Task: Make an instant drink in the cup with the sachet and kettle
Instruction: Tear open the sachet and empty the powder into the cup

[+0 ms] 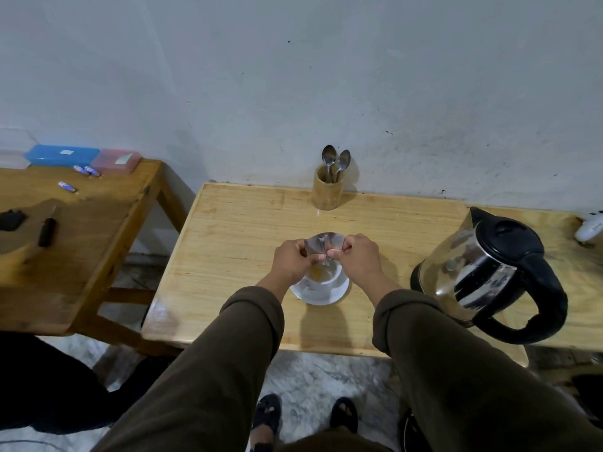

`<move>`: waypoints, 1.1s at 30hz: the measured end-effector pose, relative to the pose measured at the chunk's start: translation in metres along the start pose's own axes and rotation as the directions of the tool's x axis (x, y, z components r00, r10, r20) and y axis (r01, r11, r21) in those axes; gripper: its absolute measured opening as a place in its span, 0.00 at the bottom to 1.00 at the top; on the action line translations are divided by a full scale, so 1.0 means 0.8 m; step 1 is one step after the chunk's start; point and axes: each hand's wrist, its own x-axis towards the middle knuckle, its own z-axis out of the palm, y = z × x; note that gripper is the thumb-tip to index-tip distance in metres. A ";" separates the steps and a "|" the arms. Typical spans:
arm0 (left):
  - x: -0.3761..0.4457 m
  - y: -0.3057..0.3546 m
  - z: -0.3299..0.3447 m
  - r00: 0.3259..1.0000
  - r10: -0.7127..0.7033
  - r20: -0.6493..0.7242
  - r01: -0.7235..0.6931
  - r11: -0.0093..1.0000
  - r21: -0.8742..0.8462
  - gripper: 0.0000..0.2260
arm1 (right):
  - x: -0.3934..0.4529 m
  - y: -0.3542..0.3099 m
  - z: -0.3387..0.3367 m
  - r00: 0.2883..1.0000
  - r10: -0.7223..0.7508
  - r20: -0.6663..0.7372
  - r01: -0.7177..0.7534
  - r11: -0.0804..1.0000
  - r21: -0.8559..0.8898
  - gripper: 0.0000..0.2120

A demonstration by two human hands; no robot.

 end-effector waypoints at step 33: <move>-0.012 -0.011 -0.054 0.900 -0.179 0.398 0.363 0.814 -0.454 0.03 | -0.019 -0.012 0.013 0.990 -0.140 0.007 0.140 0.987 -0.081 0.17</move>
